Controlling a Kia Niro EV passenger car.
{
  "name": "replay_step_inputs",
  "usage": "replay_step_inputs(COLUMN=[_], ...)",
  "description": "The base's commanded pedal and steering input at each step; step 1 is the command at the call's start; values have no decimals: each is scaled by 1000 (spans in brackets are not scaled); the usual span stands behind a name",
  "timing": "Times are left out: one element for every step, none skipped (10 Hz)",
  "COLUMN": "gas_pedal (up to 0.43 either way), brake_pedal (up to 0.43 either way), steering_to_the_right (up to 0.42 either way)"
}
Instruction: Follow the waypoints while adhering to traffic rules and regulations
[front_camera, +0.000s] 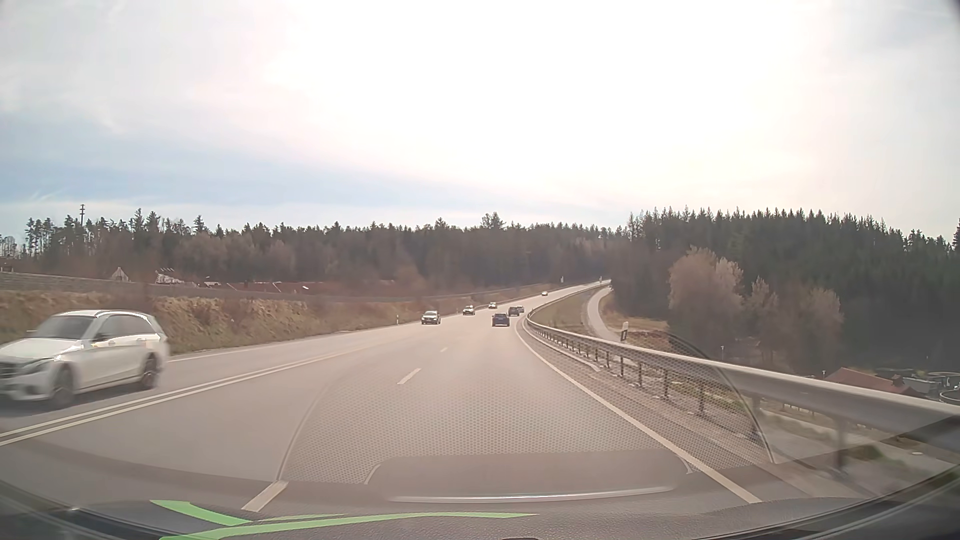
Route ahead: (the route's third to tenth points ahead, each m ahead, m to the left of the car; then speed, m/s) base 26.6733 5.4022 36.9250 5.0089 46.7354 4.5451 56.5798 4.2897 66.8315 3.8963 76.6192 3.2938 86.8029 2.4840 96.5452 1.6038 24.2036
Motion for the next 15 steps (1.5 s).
replay_step_inputs(gas_pedal=[150,150,150,150,150,150,150,150,150,150,150,150,150,150,150], brake_pedal=[0,0,0,0,0,0,0,0,0,0,0,0,0,0,0], steering_to_the_right=[4,4,4,4,4,4,5,5,6,6,7,8,9,9,9])
